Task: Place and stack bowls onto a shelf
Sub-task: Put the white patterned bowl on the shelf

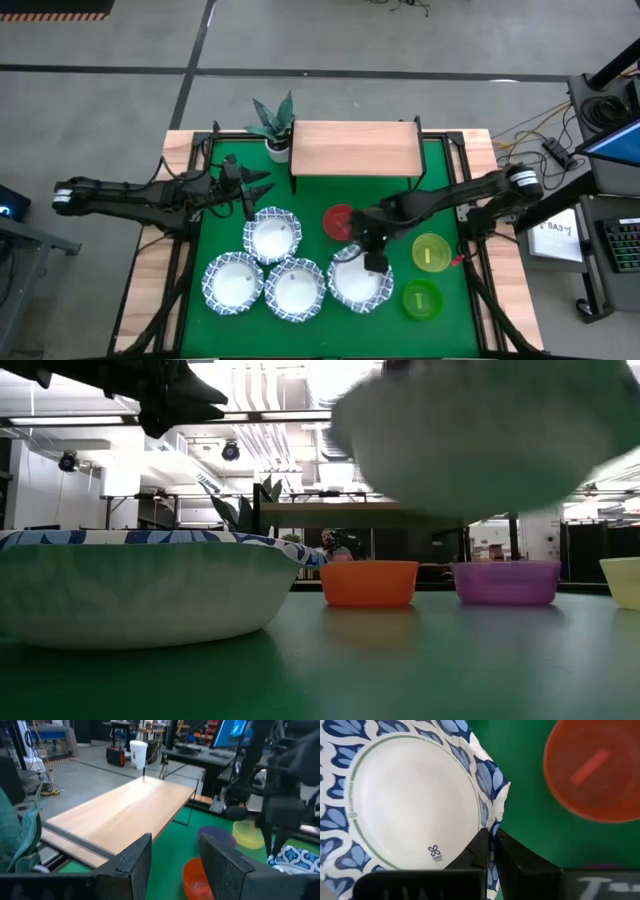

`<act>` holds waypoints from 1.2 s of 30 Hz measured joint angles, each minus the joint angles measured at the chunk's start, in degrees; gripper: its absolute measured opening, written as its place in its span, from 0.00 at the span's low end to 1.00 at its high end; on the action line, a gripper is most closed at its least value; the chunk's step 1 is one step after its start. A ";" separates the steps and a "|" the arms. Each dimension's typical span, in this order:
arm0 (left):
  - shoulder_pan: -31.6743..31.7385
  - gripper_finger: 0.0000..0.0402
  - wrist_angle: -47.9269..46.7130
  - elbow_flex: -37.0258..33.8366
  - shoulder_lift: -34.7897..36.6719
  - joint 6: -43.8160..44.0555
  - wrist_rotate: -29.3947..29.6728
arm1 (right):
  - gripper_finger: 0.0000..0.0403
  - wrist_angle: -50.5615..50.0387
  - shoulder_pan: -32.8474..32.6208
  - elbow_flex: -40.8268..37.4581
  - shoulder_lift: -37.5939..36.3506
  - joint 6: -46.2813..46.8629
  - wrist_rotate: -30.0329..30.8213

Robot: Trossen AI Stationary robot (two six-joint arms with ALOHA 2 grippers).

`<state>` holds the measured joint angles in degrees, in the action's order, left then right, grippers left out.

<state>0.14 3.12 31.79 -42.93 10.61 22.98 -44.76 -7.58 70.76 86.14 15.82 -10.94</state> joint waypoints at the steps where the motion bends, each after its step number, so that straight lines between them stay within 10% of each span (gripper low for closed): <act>1: 0.00 0.37 0.39 0.00 -0.01 -0.03 0.00 | 0.03 0.69 0.42 0.00 -1.35 -0.23 0.02; 12: 0.00 0.37 3.59 0.11 0.13 -2.46 -0.02 | 0.03 0.33 12.72 8.78 -10.55 -0.77 19.99; 24: 0.00 0.37 3.78 0.11 0.15 -2.60 -0.02 | 0.03 0.08 33.98 17.05 -2.23 -1.25 18.54; 36: 0.00 0.37 3.66 0.11 0.15 -2.60 -0.02 | 0.03 0.53 38.17 20.72 6.17 -4.51 15.00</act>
<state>0.14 6.77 31.89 -42.78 8.01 22.96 -44.23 30.59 91.49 92.31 11.31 4.06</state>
